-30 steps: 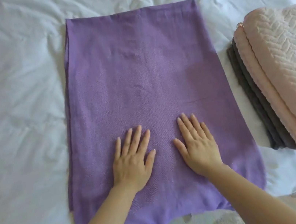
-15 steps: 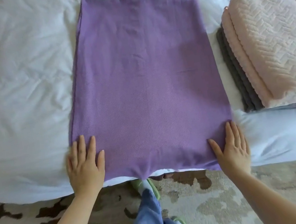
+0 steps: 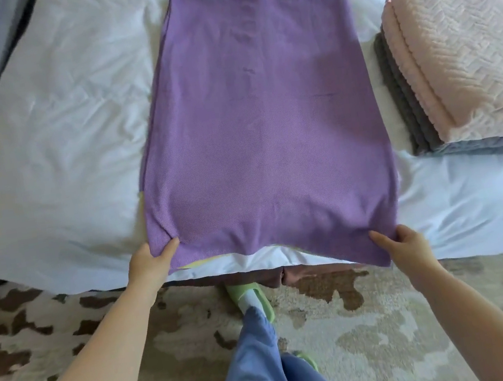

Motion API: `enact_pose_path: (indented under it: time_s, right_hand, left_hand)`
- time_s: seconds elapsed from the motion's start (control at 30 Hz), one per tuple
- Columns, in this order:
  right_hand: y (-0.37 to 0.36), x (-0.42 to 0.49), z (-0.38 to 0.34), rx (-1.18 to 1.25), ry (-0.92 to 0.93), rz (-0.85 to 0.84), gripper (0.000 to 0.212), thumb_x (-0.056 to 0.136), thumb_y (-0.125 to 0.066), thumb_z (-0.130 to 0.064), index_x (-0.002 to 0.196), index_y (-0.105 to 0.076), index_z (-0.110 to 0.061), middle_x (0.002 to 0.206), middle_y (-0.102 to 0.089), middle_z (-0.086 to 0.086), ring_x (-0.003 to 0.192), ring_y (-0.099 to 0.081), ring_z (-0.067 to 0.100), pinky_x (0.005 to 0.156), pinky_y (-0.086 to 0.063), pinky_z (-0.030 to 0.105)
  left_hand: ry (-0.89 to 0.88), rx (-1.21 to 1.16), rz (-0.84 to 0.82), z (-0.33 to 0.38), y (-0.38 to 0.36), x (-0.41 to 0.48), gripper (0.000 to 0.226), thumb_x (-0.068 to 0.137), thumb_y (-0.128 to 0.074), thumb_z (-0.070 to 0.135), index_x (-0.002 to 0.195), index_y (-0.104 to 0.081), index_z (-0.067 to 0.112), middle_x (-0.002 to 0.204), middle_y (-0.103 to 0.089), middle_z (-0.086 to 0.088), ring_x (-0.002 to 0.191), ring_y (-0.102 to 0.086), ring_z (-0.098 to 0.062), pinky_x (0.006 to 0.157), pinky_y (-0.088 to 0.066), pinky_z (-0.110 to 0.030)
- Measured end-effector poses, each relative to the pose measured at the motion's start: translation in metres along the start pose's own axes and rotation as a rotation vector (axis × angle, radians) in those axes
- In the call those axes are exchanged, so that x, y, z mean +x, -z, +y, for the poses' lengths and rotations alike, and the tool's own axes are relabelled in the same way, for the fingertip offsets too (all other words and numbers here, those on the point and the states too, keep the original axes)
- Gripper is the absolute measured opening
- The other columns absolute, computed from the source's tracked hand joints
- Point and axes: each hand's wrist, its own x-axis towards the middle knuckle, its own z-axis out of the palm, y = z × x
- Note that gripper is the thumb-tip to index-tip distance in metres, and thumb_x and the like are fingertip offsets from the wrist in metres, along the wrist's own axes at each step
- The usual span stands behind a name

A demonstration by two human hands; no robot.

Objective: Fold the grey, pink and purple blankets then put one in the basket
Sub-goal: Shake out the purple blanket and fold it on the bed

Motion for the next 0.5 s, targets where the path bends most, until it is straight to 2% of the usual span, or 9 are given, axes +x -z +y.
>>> enact_pose_path:
  time_s: [0.1, 0.17, 0.2, 0.27, 0.37, 0.43, 0.5]
  right_hand:
    - [0.010, -0.013, -0.001, -0.022, -0.024, -0.059, 0.031, 0.094, -0.058, -0.030, 0.072, -0.047, -0.011, 0.068, -0.045, 0.004, 0.063, -0.042, 0.021, 0.051, -0.031, 0.032]
    - [0.020, -0.020, -0.005, -0.056, -0.024, -0.034, 0.030, 0.096, -0.052, -0.032, 0.078, -0.044, -0.009, 0.075, -0.044, 0.008, 0.064, -0.041, 0.021, 0.052, -0.035, 0.032]
    - [0.026, -0.023, -0.009, -0.062, -0.010, -0.017, 0.031, 0.096, -0.052, -0.032, 0.079, -0.042, -0.008, 0.076, -0.043, 0.010, 0.064, -0.042, 0.022, 0.053, -0.040, 0.034]
    - [0.040, -0.028, -0.020, -0.048, 0.011, -0.015, 0.029, 0.096, -0.054, -0.030, 0.082, -0.043, -0.006, 0.077, -0.045, 0.012, 0.063, -0.047, 0.024, 0.052, -0.050, 0.037]
    - [0.062, -0.041, -0.046, 0.039, 0.001, -0.040, 0.020, 0.092, -0.061, -0.026, 0.089, -0.048, -0.011, 0.072, -0.050, 0.010, 0.053, -0.048, 0.020, 0.041, -0.045, 0.026]
    - [0.077, -0.051, -0.070, 0.143, 0.002, -0.033, 0.025, 0.089, -0.066, -0.024, 0.101, -0.048, -0.011, 0.071, -0.052, 0.010, 0.051, -0.047, 0.019, 0.043, -0.046, 0.026]
    - [0.092, -0.056, -0.097, 0.265, 0.027, -0.025, 0.028, 0.088, -0.068, -0.020, 0.105, -0.047, -0.014, 0.070, -0.051, 0.011, 0.048, -0.046, 0.018, 0.045, -0.050, 0.027]
  left_hand:
    - [0.049, -0.108, -0.021, -0.006, 0.013, -0.011, 0.034, 0.092, -0.057, 0.038, 0.103, -0.056, 0.006, 0.103, -0.057, -0.014, 0.092, -0.057, -0.032, 0.077, -0.052, -0.040]
    - [0.067, -0.247, -0.033, -0.001, 0.028, -0.020, 0.024, 0.094, -0.057, 0.031, 0.101, -0.056, 0.009, 0.100, -0.057, -0.012, 0.082, -0.058, -0.027, 0.067, -0.054, -0.036]
    - [0.047, -0.248, -0.017, 0.003, 0.036, -0.023, 0.020, 0.093, -0.058, 0.030, 0.098, -0.058, 0.011, 0.096, -0.058, -0.011, 0.075, -0.056, -0.024, 0.065, -0.054, -0.035]
    - [-0.012, -0.196, 0.021, 0.011, 0.054, -0.028, 0.016, 0.092, -0.061, 0.028, 0.093, -0.061, 0.012, 0.088, -0.059, -0.009, 0.066, -0.052, -0.022, 0.072, -0.052, -0.039]
    - [-0.063, -0.219, 0.042, 0.034, 0.078, -0.039, 0.011, 0.089, -0.065, 0.023, 0.095, -0.060, 0.015, 0.085, -0.059, -0.007, 0.058, -0.051, -0.017, 0.063, -0.049, -0.031]
    - [-0.077, -0.288, 0.051, 0.056, 0.092, -0.047, 0.022, 0.089, -0.064, 0.019, 0.107, -0.053, 0.024, 0.086, -0.057, -0.007, 0.057, -0.051, -0.017, 0.059, -0.048, -0.028]
    - [-0.107, -0.377, 0.028, 0.083, 0.104, -0.054, 0.019, 0.092, -0.058, 0.015, 0.102, -0.054, 0.031, 0.080, -0.054, -0.006, 0.056, -0.048, -0.017, 0.057, -0.047, -0.028]
